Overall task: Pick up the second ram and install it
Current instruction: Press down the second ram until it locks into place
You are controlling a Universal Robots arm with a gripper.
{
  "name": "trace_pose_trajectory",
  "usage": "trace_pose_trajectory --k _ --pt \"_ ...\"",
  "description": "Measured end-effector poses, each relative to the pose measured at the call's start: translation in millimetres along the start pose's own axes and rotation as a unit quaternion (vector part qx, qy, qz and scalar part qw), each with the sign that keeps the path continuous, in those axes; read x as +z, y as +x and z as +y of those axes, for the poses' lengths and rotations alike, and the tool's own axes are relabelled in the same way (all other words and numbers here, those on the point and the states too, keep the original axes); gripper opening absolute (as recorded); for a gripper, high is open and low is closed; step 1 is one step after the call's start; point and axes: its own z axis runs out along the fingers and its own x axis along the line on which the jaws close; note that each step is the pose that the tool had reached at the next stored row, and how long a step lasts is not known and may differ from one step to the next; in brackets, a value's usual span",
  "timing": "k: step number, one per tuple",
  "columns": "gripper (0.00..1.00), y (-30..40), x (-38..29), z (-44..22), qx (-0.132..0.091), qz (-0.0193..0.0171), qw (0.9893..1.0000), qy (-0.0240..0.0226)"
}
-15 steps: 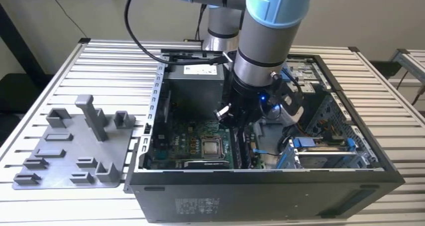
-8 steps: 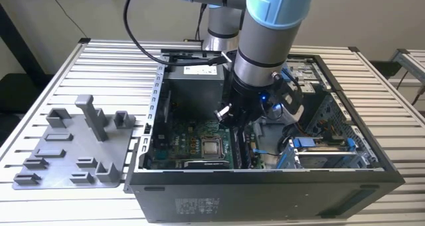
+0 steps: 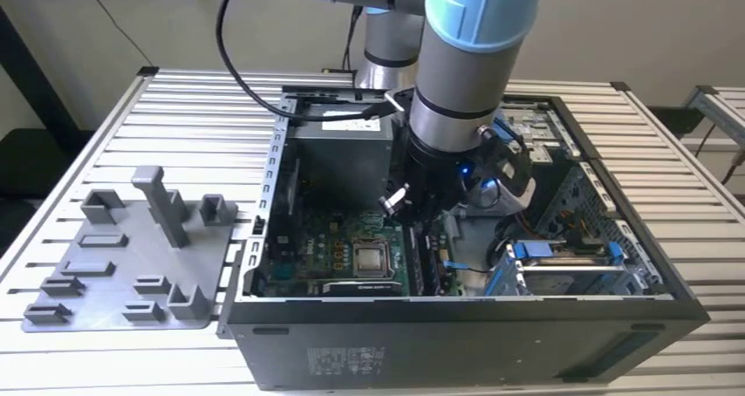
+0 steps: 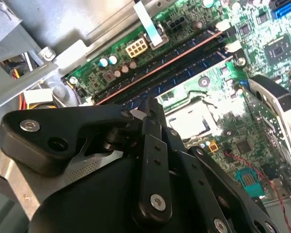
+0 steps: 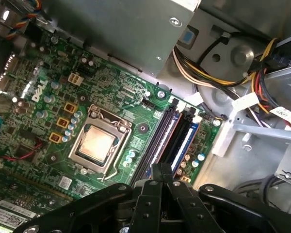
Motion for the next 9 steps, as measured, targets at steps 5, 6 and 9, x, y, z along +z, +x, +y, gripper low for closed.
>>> trace_pose_trajectory --k 5,6,9 --pt "0.11 0.2 0.6 0.0 -0.037 0.0005 0.9993 -0.0014" --pt "0.11 0.2 0.6 0.0 -0.046 0.001 0.999 -0.002" --pt "0.11 0.2 0.9 0.0 -0.061 0.0026 0.9982 -0.0016"
